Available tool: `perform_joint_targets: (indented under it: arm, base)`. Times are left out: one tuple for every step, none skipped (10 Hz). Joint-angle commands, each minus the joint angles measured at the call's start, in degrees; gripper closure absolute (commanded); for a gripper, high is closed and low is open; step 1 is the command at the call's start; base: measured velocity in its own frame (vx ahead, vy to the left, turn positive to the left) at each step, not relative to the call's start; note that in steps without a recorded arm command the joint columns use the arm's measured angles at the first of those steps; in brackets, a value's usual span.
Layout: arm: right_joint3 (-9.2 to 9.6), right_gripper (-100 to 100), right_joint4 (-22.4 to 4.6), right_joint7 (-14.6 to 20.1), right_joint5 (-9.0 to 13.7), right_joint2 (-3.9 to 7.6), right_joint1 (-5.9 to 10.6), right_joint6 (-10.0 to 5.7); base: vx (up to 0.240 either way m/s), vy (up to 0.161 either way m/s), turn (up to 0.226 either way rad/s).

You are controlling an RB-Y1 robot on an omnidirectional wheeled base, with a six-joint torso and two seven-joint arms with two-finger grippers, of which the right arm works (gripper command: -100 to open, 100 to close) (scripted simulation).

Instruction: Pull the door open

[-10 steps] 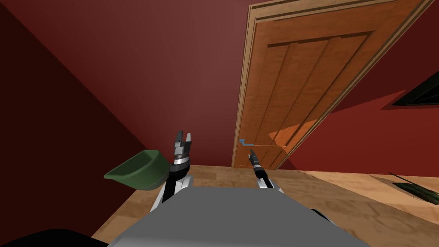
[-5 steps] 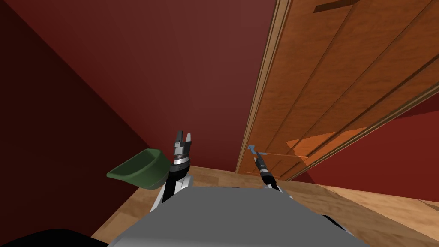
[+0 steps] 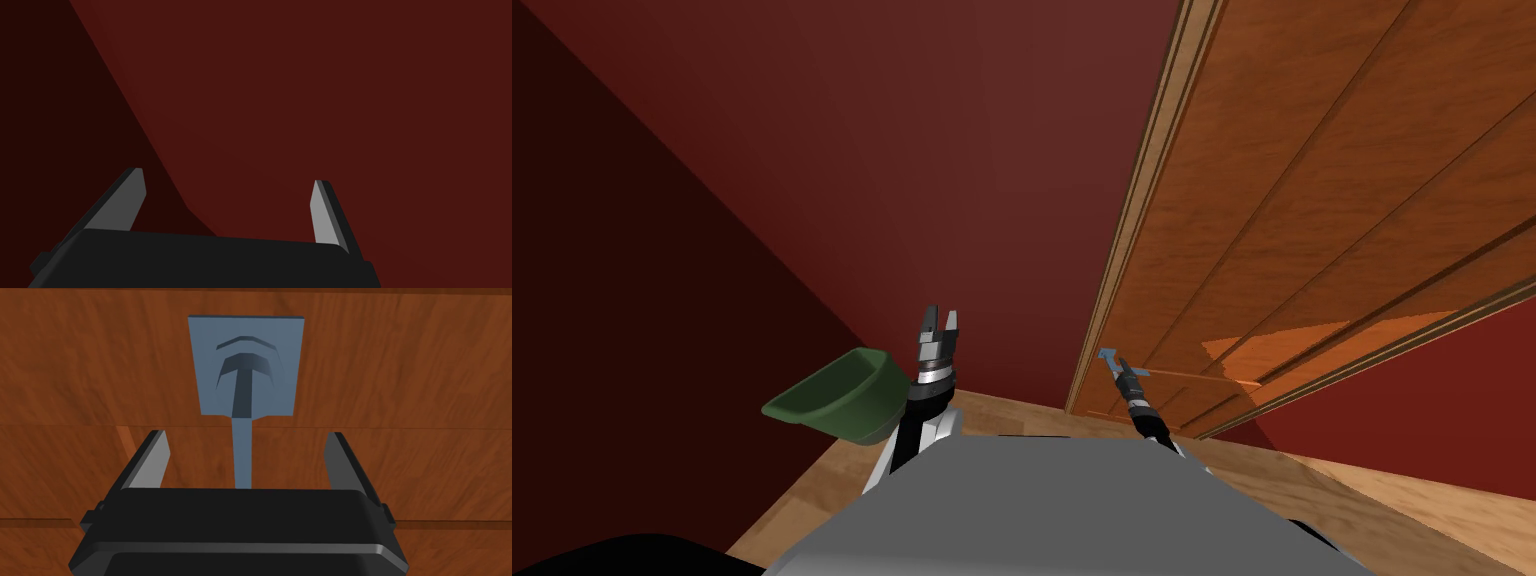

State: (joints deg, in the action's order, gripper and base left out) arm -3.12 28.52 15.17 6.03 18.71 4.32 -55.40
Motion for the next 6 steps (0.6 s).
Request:
perform_joint_targets:
  arm:
    - [0.01,100,-0.1,0.0,0.0,0.0,0.04,-0.1]
    - [0.01,100,-0.1,0.0,0.0,0.0,0.04,-0.1]
    - [0.01,100,-0.1,0.0,0.0,0.0,0.04,-0.1]
    - [0.01,100,-0.1,0.0,0.0,0.0,0.04,-0.1]
    - [0.01,100,-0.1,0.0,0.0,0.0,0.04,-0.1]
    - [0.01,100,-0.1,0.0,0.0,0.0,0.04,-0.1]
  base:
    - [0.0,0.0,0.0]
    - [-0.008,0.003,0.002]
    - [-0.007,0.001,0.003]
    - [0.0,0.0,0.0]
    - [0.0,0.0,0.0]
    - [0.0,0.0,0.0]
